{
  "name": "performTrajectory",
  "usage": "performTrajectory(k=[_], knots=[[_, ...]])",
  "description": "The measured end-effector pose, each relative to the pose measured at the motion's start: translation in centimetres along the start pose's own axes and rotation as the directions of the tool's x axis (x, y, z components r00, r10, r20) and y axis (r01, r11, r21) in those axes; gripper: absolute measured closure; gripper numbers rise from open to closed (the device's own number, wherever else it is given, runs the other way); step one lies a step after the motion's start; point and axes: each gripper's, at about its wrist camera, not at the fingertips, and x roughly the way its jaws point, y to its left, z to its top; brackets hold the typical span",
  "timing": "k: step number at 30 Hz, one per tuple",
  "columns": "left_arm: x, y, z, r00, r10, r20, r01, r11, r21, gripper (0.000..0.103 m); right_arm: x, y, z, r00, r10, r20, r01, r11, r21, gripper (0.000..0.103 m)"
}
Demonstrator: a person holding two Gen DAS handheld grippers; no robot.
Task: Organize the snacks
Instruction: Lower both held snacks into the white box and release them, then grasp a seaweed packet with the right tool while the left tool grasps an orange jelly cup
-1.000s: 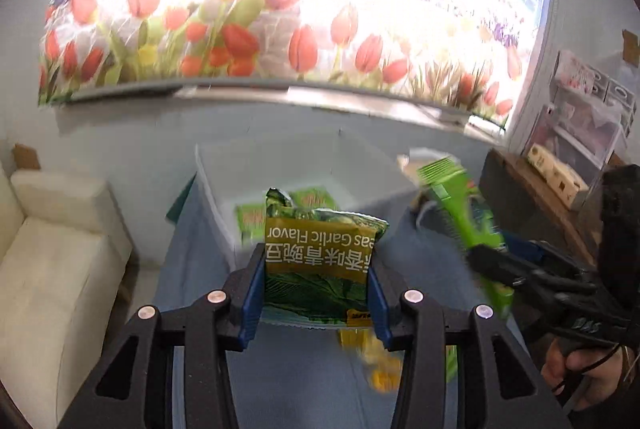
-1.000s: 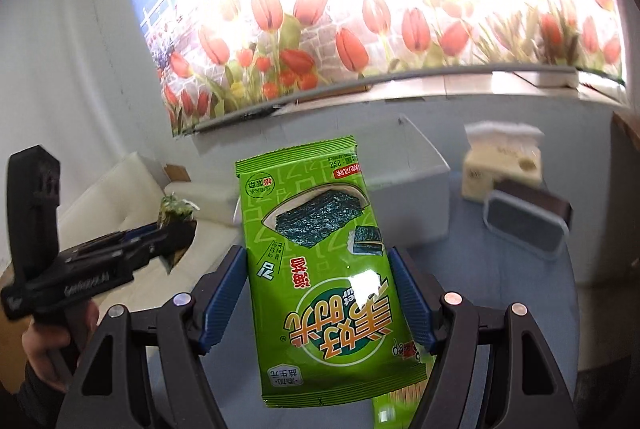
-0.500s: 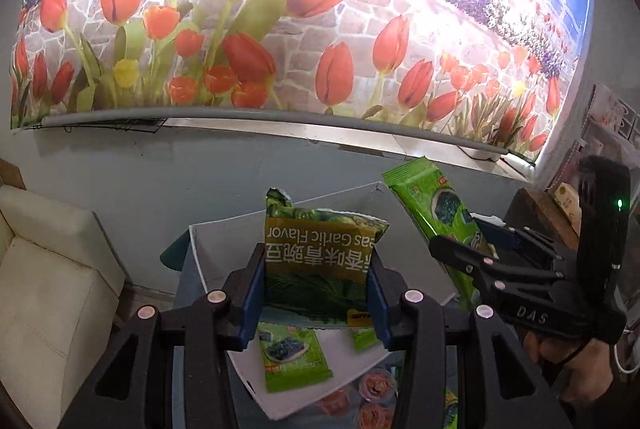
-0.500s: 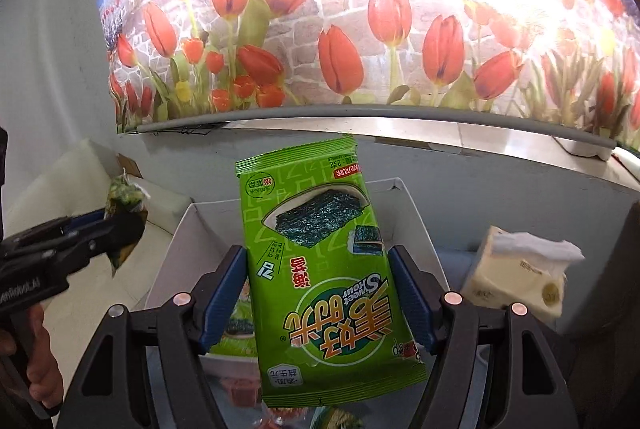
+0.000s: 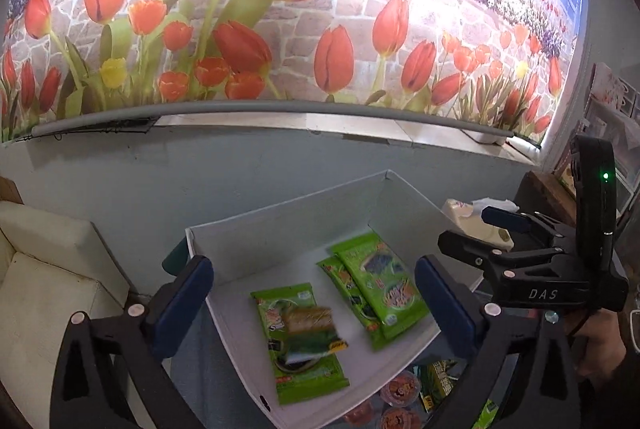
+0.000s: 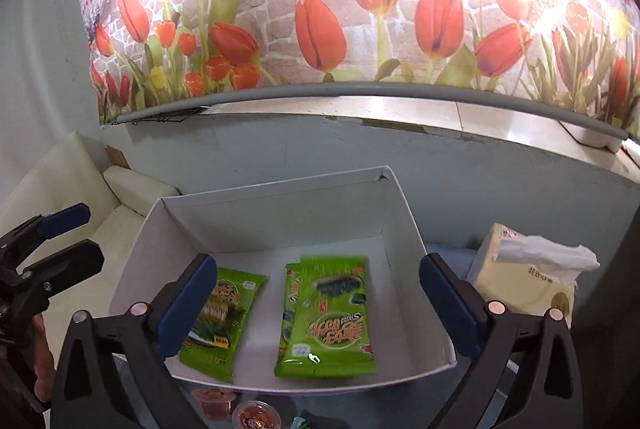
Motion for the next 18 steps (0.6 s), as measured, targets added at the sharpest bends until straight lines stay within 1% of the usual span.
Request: performTrajectory(k=[5,9,10,13,16,18], knots=[[-0.4,-0.4,-0.7,1.0,0.028,-0.008,-0.028,0.999,0.017,0.0,-1.1,-0.4,-1.1,1.0,0.012,0.003,-0.012,1.0,0.02,0.0],[-0.9,-0.7,-1.5,0.999,0.026,-0.035,-0.026,1.0,0.012,0.0,-3.0,-0.3,-2.5,1.0,0.016,0.007,-0.016,1.0,0.01,0.0],[-1.1,-0.9,-1.9,0.999,0.021,-0.044,-0.02,1.0,0.014,0.0,-3.7,-0.2,-3.1,1.0,0.016,0.009,-0.016,1.0,0.005,0.0],[-2.1,-2.0,-3.1,0.998,0.037,-0.058,-0.035,0.998,0.049,0.0,-5.7,-0.2,-5.3,1.0,0.019,0.006,-0.018,1.0,-0.008,0.0],[-3.9,-3.3,-4.8,0.998,0.017,-0.058,-0.013,0.998,0.069,0.0,-7.7,-0.3,-8.0,1.0,0.013,-0.003,-0.013,1.0,-0.028,0.0],[-5.3,-4.2,-6.1,0.998,0.001,-0.056,0.003,0.997,0.076,0.0,-8.6,-0.7,-10.0,0.999,0.019,-0.026,-0.02,1.0,-0.021,0.0]])
